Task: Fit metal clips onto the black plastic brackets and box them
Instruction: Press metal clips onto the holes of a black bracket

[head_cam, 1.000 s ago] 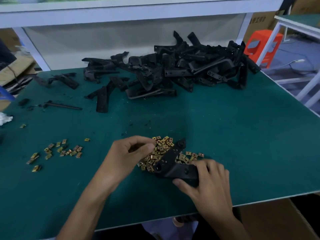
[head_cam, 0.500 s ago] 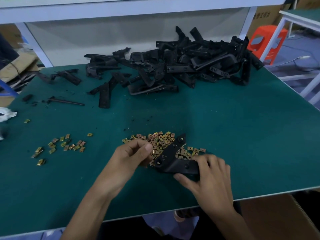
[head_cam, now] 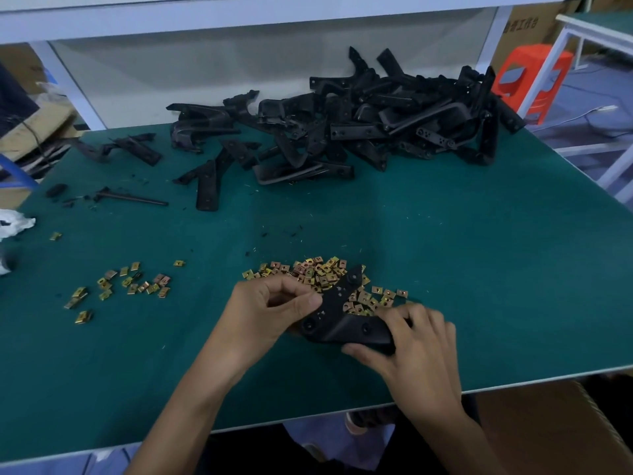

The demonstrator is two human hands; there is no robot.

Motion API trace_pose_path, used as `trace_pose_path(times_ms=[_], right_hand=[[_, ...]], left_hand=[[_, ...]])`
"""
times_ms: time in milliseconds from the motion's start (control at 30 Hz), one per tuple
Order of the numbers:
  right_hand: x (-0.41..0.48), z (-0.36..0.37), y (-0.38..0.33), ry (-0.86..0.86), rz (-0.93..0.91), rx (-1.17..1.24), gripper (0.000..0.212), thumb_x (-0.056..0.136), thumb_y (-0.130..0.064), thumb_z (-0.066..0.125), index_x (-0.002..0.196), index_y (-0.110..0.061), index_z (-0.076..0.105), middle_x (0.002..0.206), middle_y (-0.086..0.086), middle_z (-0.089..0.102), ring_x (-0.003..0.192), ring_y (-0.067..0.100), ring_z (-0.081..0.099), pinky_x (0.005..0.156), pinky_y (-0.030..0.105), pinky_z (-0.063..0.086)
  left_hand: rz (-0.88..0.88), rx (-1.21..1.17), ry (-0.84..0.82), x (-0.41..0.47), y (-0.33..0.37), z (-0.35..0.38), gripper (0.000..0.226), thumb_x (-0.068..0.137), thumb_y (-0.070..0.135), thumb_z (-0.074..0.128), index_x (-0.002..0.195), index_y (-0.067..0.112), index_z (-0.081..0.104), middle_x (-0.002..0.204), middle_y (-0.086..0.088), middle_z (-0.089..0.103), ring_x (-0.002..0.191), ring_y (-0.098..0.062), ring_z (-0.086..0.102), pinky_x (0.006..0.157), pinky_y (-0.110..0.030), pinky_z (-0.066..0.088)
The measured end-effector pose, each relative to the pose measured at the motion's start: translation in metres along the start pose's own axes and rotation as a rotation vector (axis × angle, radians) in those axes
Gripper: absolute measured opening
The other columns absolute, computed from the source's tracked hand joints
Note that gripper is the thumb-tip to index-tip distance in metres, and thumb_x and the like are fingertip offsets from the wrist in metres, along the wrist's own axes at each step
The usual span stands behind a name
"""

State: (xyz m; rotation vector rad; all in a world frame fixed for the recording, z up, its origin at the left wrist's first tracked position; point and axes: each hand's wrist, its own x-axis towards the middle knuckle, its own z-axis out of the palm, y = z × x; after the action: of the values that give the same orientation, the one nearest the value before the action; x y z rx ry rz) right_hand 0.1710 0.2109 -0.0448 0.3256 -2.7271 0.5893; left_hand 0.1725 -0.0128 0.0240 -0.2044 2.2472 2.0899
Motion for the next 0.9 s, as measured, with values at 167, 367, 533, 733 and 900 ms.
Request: trace_pose_path(times_ms=[167,367,533,733,900], right_hand=[[0.000,-0.001,0.000,-0.013,-0.023,0.027,0.072,0.077,-0.087,0.041,0.100,-0.027,0.073,0.094,-0.005,0.058,0.093,0.023,0.052,0.074,0.035,0.028],[0.000,-0.001,-0.001,-0.017,-0.072,0.057,0.070,0.077,-0.087,0.043,0.102,-0.029,0.073,0.094,-0.009,0.058,0.091,0.020,0.050,0.075,0.034,0.030],[0.001,-0.001,0.000,-0.014,-0.091,0.055,0.068,0.077,-0.086,0.045,0.100,-0.029,0.073,0.095,-0.009,0.059,0.092,0.021,0.052,0.076,0.033,0.031],[0.000,-0.001,-0.001,-0.003,-0.018,0.026,0.069,0.076,-0.085,0.046,0.100,-0.028,0.075,0.094,-0.006,0.061,0.093,0.024,0.053,0.075,0.035,0.030],[0.000,-0.002,-0.002,0.054,0.079,-0.001,0.064,0.074,-0.083,0.049,0.100,-0.030,0.074,0.095,-0.005,0.061,0.094,0.025,0.052,0.075,0.037,0.029]], left_hand=[[-0.006,0.105,-0.073,0.000,0.007,-0.007,0.019,0.070,0.036,0.080,0.081,0.021,0.077,0.075,-0.004,0.075,0.066,-0.007,0.063,0.060,-0.016,0.049],[-0.053,0.177,-0.239,0.007,0.015,-0.023,0.025,0.072,0.035,0.089,0.093,0.032,0.075,0.066,0.001,0.066,0.062,-0.010,0.056,0.060,-0.016,0.045],[-0.148,0.308,-0.438,0.019,0.031,-0.027,0.028,0.076,0.035,0.087,0.101,0.036,0.073,0.065,-0.001,0.064,0.061,-0.012,0.055,0.060,-0.020,0.048],[-0.134,0.394,-0.252,0.015,0.027,-0.015,0.019,0.080,0.033,0.084,0.095,0.030,0.074,0.074,0.005,0.073,0.067,-0.005,0.062,0.069,-0.023,0.047],[0.016,0.624,0.086,-0.018,0.008,0.016,0.042,0.075,0.051,0.081,0.111,0.053,0.059,0.104,0.034,0.068,0.105,0.019,0.057,0.078,-0.005,0.039]])
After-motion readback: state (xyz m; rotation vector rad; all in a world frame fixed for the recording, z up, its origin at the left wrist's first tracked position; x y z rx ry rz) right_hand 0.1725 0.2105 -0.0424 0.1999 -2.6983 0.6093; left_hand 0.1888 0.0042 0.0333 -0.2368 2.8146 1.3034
